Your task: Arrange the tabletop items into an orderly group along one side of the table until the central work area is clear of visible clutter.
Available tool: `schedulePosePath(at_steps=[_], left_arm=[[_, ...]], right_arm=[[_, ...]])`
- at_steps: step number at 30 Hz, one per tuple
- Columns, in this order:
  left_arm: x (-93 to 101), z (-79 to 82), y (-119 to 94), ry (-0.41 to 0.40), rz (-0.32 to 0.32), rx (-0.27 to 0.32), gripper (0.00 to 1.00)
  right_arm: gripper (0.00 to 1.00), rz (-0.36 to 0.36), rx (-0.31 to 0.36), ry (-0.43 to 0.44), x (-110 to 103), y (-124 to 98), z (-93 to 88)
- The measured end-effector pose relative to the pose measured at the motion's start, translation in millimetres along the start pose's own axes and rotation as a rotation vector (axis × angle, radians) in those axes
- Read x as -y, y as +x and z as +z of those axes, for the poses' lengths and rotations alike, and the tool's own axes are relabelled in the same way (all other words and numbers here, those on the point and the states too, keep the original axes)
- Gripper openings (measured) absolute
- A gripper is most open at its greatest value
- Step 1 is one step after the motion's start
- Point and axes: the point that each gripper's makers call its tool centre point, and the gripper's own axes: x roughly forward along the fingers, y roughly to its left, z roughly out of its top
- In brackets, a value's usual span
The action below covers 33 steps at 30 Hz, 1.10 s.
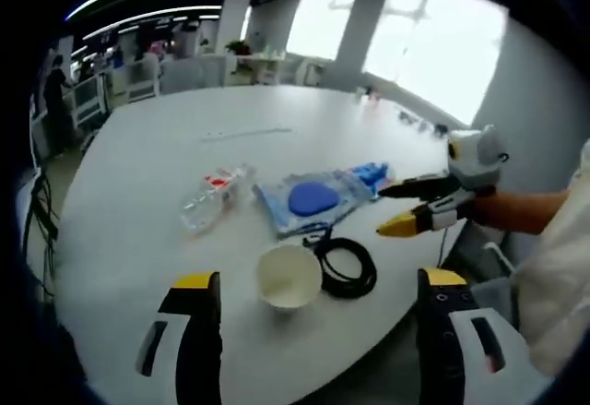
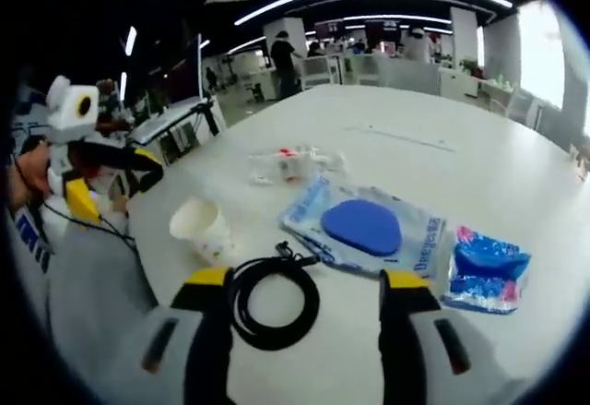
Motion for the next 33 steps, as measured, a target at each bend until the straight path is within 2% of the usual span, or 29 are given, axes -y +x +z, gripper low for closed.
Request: schedulePosePath(at_steps=[2,3,6,9,11,14,15,17,19,20,21,22,23,24,25,26,27,29,31,32,33], left_arm=[[8.5,-4.2,-4,-0.005,-0.001,0.005,0.81],[9.2,-9.1,-5,-0.014,0.015,-0.010,0.79],[22.5,-26.6,-6,-0.040,0.013,-0.059,0.74],[38.5,-34.3,0,-0.070,-0.002,-0.066,0.73],[47.1,-44.6,6,-0.106,0.005,-0.102,0.70],[57.0,-53.5,17,-0.141,0.008,-0.123,0.64],[67.5,-58.4,21,-0.171,-0.013,-0.151,0.64],[73.2,-54.9,31,-0.191,-0.001,-0.116,0.61],[79.7,-59.2,41,-0.236,-0.004,-0.143,0.58],[79.4,-56.0,46,-0.252,0.004,-0.116,0.57],[77.6,-57.1,52,-0.296,0.024,-0.127,0.55],[76.5,-54.2,56,-0.306,0.029,-0.118,0.53],[71.5,-46.4,64,-0.324,0.054,-0.062,0.51],[68.1,-49.5,67,-0.324,0.071,-0.074,0.48],[65.6,-55.1,69,-0.355,0.091,-0.112,0.46],[63.5,-54.3,73,-0.375,0.100,-0.108,0.45],[55.5,-48.1,80,-0.395,0.131,-0.054,0.43],[49.7,-54.9,85,-0.411,0.159,-0.087,0.42],[44.0,-57.1,93,-0.424,0.175,-0.078,0.40],[42.8,-64.4,95,-0.479,0.189,-0.112,0.39],[40.4,-63.8,98,-0.489,0.196,-0.096,0.37]], right_arm=[[0.61,0.008,-0.008,-0.007,-2,2,-1.7],[0.60,0.015,-0.010,-0.012,-4,4,-2.2],[0.58,0.021,-0.026,-0.041,-7,9,-5.2],[0.56,0.039,-0.039,-0.046,-10,13,-7.9],[0.55,0.041,-0.048,-0.055,-10,15,-9.6],[0.49,0.046,-0.052,-0.064,-10,16,-10.1],[0.46,0.048,-0.058,-0.068,-9,18,-11.0],[0.43,0.046,-0.074,-0.079,-7,20,-13.7],[0.40,0.050,-0.077,-0.076,-5,22,-14.6],[0.39,0.053,-0.089,-0.076,-4,23,-16.8],[0.38,0.059,-0.082,-0.078,-4,24,-16.3],[0.37,0.059,-0.088,-0.079,-3,26,-17.5],[0.36,0.065,-0.107,-0.084,-3,28,-20.9],[0.35,0.071,-0.105,-0.088,-4,29,-21.5],[0.34,0.070,-0.121,-0.094,-3,31,-24.7],[0.32,0.074,-0.137,-0.103,-3,33,-28.4],[0.32,0.078,-0.134,-0.104,-3,34,-28.8],[0.30,0.076,-0.168,-0.108,-2,38,-35.5],[0.29,0.080,-0.160,-0.106,-2,41,-36.0],[0.27,0.078,-0.197,-0.104,0,42,-42.5],[0.27,0.081,-0.191,-0.111,0,44,-42.4]])
